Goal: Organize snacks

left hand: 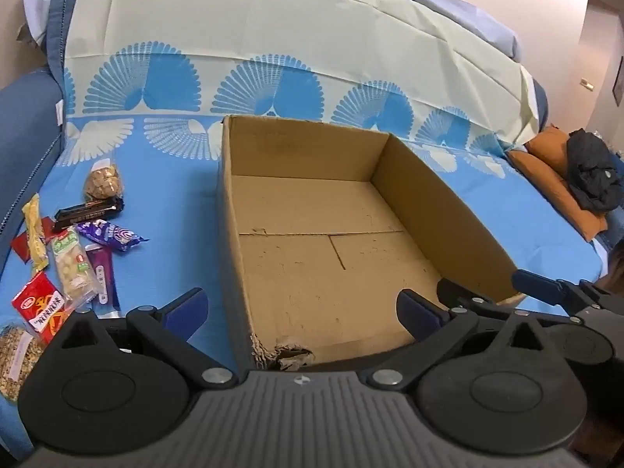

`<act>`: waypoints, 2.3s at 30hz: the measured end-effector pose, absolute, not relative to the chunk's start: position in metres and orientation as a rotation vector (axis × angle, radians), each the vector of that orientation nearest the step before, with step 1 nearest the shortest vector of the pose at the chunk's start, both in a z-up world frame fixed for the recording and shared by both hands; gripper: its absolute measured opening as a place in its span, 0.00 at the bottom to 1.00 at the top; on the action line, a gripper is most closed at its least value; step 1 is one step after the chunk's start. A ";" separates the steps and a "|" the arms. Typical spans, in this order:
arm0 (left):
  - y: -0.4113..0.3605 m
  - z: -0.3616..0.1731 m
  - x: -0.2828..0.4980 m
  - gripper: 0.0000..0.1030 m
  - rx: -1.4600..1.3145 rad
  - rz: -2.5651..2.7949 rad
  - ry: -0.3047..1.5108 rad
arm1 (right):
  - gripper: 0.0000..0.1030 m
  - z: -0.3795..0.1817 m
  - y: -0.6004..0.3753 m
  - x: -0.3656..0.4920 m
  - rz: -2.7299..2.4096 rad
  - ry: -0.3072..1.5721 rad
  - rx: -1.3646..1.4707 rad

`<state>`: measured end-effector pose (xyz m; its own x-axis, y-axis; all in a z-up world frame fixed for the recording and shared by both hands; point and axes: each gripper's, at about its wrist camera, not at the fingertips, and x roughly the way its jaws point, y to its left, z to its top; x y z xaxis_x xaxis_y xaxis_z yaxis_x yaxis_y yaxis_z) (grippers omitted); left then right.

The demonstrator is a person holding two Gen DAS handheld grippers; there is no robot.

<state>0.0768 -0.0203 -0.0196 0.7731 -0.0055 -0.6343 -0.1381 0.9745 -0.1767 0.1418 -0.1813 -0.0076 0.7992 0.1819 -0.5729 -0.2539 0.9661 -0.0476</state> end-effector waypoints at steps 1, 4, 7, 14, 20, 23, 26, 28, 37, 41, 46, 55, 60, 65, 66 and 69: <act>-0.020 -0.020 0.077 1.00 -0.220 0.065 0.683 | 0.84 -0.009 -0.182 0.141 0.236 0.599 -0.122; -0.021 -0.018 0.075 1.00 -0.209 0.053 0.668 | 0.84 -0.013 -0.184 0.139 0.236 0.589 -0.118; -0.022 -0.017 0.074 1.00 -0.198 0.047 0.656 | 0.84 -0.016 -0.182 0.134 0.233 0.574 -0.109; -0.020 -0.017 0.074 1.00 -0.208 0.036 0.653 | 0.84 -0.004 -0.187 0.139 0.237 0.587 -0.115; -0.019 -0.018 0.073 1.00 -0.216 0.028 0.647 | 0.84 -0.007 -0.187 0.139 0.238 0.580 -0.111; -0.019 -0.018 0.073 1.00 -0.218 0.026 0.648 | 0.83 -0.007 -0.187 0.138 0.239 0.577 -0.112; -0.019 -0.018 0.073 1.00 -0.218 0.026 0.648 | 0.83 -0.007 -0.187 0.138 0.239 0.574 -0.111; -0.019 -0.019 0.073 1.00 -0.220 0.025 0.648 | 0.83 -0.006 -0.187 0.138 0.239 0.575 -0.111; -0.019 -0.020 0.073 1.00 -0.229 0.017 0.648 | 0.83 -0.007 -0.186 0.138 0.238 0.572 -0.108; -0.018 -0.021 0.073 0.99 -0.242 0.012 0.652 | 0.79 -0.007 -0.185 0.138 0.241 0.566 -0.109; -0.013 -0.024 0.072 0.99 -0.252 0.002 0.652 | 0.68 -0.005 -0.182 0.136 0.263 0.547 -0.108; -0.006 -0.028 0.060 0.80 -0.229 -0.034 0.651 | 0.48 0.000 -0.171 0.139 0.324 0.649 -0.065; 0.005 -0.028 0.044 0.33 -0.205 -0.077 0.675 | 0.36 0.008 -0.156 0.134 0.392 0.613 -0.029; 0.039 -0.003 0.030 0.13 -0.255 -0.157 0.661 | 0.25 0.018 -0.139 0.127 0.498 0.557 0.042; 0.046 0.003 0.026 0.13 -0.249 -0.163 0.647 | 0.25 0.020 -0.135 0.125 0.516 0.542 0.055; 0.073 0.009 0.009 0.13 -0.230 -0.171 0.621 | 0.25 0.026 -0.124 0.121 0.571 0.524 0.081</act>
